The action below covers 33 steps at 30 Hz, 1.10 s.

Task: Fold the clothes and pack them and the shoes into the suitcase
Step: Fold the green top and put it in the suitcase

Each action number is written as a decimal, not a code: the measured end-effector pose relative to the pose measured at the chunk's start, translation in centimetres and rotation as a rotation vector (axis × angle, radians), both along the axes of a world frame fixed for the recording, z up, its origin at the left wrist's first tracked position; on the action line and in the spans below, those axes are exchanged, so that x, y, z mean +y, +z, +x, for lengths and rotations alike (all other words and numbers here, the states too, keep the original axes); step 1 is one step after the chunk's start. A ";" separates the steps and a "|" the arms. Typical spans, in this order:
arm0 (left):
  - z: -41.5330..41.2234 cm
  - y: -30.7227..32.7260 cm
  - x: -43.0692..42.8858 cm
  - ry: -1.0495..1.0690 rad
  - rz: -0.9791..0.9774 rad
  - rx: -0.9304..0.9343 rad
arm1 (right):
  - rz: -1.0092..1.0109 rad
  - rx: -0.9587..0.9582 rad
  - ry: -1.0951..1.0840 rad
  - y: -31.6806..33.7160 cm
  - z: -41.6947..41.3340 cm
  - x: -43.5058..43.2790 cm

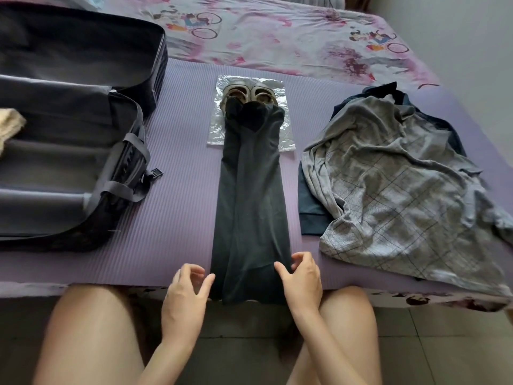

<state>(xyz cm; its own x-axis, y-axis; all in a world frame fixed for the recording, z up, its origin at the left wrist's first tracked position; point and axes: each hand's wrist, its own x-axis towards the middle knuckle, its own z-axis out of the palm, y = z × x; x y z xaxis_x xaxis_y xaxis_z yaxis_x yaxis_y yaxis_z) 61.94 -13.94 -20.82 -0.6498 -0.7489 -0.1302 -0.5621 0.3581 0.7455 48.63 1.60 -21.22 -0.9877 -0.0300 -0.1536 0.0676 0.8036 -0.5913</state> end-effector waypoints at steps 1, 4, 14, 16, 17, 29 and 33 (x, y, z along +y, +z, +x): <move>0.1 -0.2 0.0 0.024 0.042 0.022 | 0.015 0.001 -0.014 -0.2 0.4 0.1; 0.1 -1.1 0.2 0.051 0.157 0.041 | 0.007 -0.002 -0.095 -0.8 2.0 0.3; -2.1 -0.9 0.5 -0.006 0.182 0.031 | -0.288 -0.064 -0.140 -0.4 3.8 1.6; -1.6 -0.5 0.6 0.002 0.231 0.092 | -0.373 -0.107 -0.142 0.2 3.7 2.0; -1.3 -0.2 0.7 0.005 0.268 0.118 | -0.420 -0.127 -0.140 0.4 3.6 2.1; 1.2 -0.4 0.6 -0.006 0.591 0.017 | -0.583 -0.296 -0.079 0.6 4.7 5.0; 2.3 -0.7 0.9 0.057 0.745 0.060 | -0.632 -0.326 -0.072 1.1 5.6 5.2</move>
